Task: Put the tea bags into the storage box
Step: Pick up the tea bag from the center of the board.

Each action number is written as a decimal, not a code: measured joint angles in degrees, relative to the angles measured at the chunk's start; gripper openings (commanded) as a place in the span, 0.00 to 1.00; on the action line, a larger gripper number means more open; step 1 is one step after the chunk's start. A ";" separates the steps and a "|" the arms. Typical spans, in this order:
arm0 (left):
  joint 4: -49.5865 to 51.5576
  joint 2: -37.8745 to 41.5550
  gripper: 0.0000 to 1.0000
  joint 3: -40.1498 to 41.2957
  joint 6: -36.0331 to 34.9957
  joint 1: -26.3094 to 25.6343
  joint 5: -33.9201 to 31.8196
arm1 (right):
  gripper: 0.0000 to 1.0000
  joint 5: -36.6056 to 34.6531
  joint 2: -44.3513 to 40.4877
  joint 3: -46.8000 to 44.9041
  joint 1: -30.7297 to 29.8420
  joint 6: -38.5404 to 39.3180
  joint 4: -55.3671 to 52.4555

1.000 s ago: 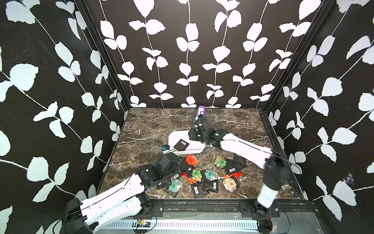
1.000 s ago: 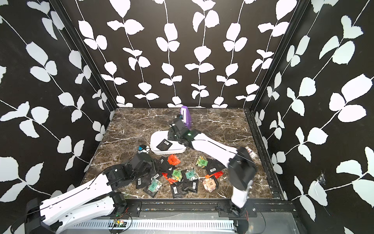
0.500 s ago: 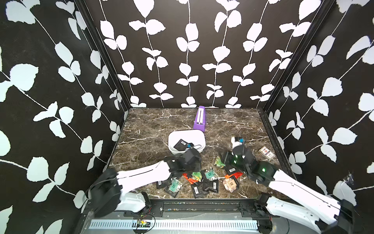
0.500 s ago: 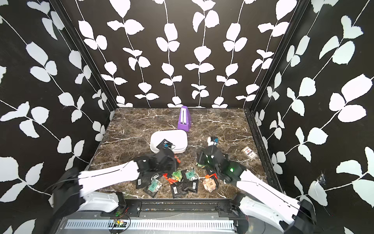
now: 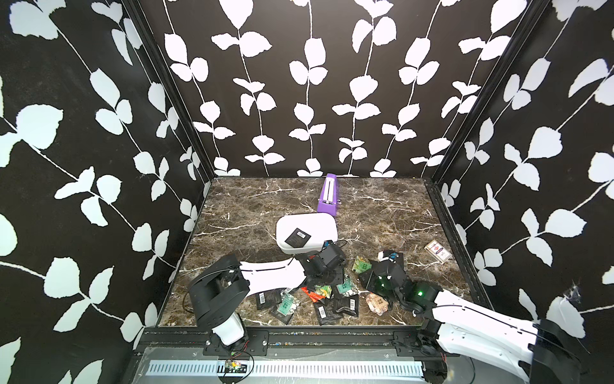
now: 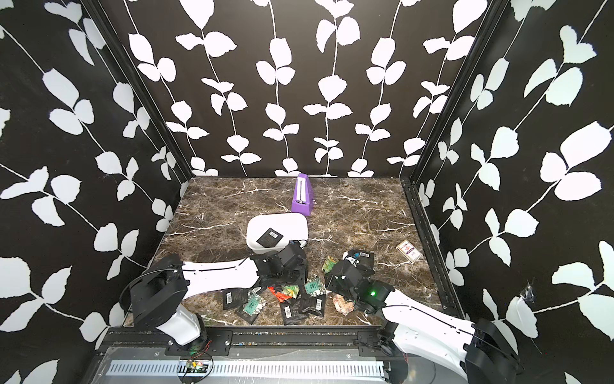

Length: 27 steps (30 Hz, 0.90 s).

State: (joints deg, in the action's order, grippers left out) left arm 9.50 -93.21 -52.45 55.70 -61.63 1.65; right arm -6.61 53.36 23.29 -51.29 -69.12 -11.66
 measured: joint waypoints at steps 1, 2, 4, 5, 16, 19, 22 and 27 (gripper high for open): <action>-0.04 -0.28 0.00 0.00 0.04 0.00 0.13 | 0.42 0.02 0.50 -0.20 -0.37 -0.44 0.81; -0.07 -0.57 0.00 0.00 0.20 0.00 0.31 | 0.42 0.00 1.03 -0.33 -0.74 -0.94 1.36; -0.04 -0.94 0.00 0.00 0.28 0.00 0.48 | 0.42 0.02 2.16 -0.39 -1.51 -1.60 2.25; -0.02 -0.98 0.00 0.07 0.37 0.00 0.48 | 0.42 0.00 2.73 -0.42 -1.95 -1.97 2.67; 0.04 -2.45 0.00 0.90 1.51 -0.42 0.66 | 0.43 -0.48 7.13 -0.42 -5.51 -5.14 4.11; 0.00 -3.54 0.00 0.90 1.57 -0.74 0.94 | 0.43 -0.72 7.61 -0.42 -5.84 -5.81 4.11; -0.02 -4.90 0.00 0.90 1.77 -0.96 1.05 | 0.43 -1.03 8.24 -0.42 -6.12 -6.32 4.11; -0.52 -5.22 0.00 0.90 2.21 -0.98 1.20 | 0.43 -1.46 9.29 -0.50 -6.43 -7.06 4.20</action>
State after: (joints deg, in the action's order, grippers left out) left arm 8.97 -98.43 -51.55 57.91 -62.61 2.85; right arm -8.08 62.65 22.79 -57.71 -76.18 -7.46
